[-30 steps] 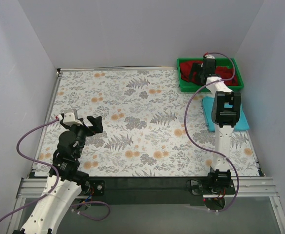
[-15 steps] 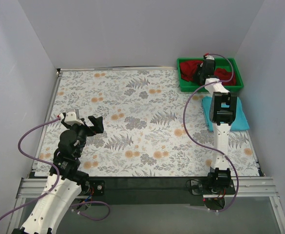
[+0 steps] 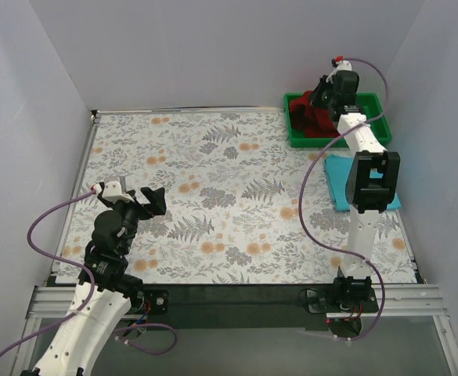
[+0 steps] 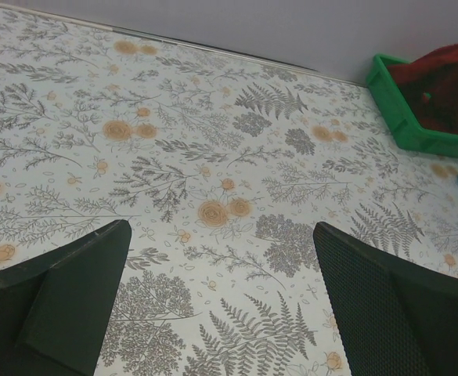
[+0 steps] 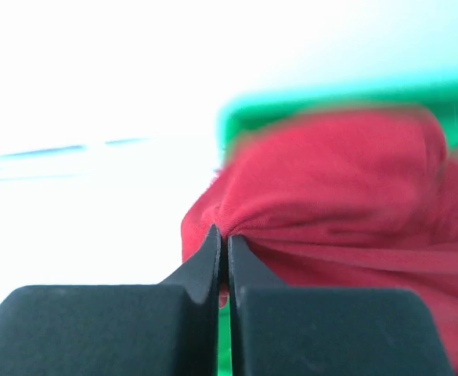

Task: Fold and stack the t-shirts
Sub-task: Grab the tshirt from the pile, then move the tshirt to the center of the board

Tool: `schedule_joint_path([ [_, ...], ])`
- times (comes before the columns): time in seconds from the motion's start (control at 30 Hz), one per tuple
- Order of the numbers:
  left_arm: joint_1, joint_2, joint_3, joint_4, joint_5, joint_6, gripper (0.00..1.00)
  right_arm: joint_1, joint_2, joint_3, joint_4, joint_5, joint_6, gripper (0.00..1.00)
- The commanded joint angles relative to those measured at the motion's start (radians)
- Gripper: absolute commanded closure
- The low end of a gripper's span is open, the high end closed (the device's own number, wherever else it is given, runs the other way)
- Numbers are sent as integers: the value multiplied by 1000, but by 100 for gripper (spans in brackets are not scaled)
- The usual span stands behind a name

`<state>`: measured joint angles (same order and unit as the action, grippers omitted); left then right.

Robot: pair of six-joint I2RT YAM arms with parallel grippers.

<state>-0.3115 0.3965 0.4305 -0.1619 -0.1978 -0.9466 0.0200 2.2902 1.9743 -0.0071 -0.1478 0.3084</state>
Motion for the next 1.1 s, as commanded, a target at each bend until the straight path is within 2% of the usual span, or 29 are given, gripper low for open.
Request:
schedule_joint_path([
  [0.0,-3,-37,10,-13,0,-1,4,92,-270,-15,79,-84,-51,99],
  [0.23,-3,-110,19,-28,-8,-29,4,279,-539,-46,13,-122,-86,99],
  [0.47,-3,-157,30,-41,18,-64,4,484,-667,-64,15,-173,-37,99],
  [0.57,-3,-140,59,-67,47,-95,4,526,-730,-181,15,-130,-20,99],
  [0.67,-3,-110,102,-103,84,-119,4,532,-817,-421,33,-66,18,99],
  [0.77,-3,-41,139,-133,153,-129,4,525,-885,-645,32,89,41,99],
  [0.83,-3,25,154,-149,196,-145,4,500,-884,-740,9,135,66,91],
  [0.9,-3,74,162,-157,242,-161,4,453,-861,-764,-94,171,74,77],
  [0.93,-3,120,163,-162,273,-173,4,439,-836,-766,-126,178,63,62],
  [1.03,-3,232,177,-166,363,-205,5,426,-845,-787,-201,169,-9,45],
  [1.07,-5,258,185,-169,392,-216,5,426,-857,-819,-206,121,-23,41],
])
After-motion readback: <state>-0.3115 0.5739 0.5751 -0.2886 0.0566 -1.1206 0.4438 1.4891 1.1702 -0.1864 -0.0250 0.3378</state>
